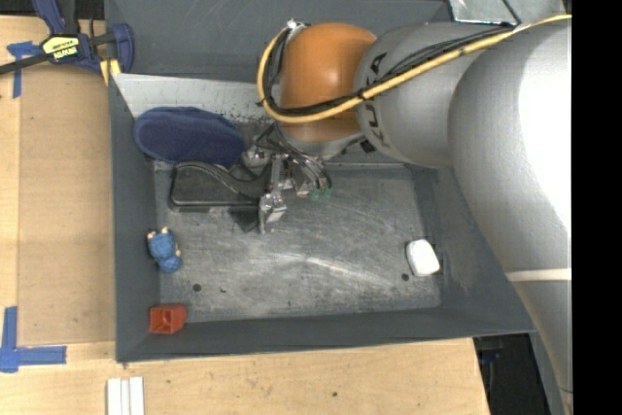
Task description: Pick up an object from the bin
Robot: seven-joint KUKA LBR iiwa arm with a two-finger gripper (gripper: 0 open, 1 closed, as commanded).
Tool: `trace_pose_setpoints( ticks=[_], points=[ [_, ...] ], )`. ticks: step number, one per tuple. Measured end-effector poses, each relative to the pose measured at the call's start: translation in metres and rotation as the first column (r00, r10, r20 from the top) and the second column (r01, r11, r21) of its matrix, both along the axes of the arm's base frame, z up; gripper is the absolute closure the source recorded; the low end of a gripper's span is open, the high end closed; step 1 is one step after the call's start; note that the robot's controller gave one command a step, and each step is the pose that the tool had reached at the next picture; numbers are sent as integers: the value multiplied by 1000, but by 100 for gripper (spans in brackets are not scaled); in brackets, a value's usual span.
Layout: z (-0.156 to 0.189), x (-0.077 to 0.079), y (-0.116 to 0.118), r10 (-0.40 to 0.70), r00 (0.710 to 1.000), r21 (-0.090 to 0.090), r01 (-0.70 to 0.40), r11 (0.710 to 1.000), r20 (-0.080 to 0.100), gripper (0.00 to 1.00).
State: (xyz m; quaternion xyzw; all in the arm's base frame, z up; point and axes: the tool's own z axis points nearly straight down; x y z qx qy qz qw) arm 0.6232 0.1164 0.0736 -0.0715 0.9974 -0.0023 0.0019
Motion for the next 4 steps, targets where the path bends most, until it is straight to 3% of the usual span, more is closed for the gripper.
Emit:
trace_pose_setpoints(
  ticks=[1,2,3,4],
  points=[
    [3,2,-1,-1,1000,3,1,1000,8,100],
    [122,-2,-1,-66,998,2,66,998,-14,100],
    [123,0,-1,-68,998,5,68,998,-3,0],
    [29,2,-18,153,988,5,-153,988,2,0]
  ],
)
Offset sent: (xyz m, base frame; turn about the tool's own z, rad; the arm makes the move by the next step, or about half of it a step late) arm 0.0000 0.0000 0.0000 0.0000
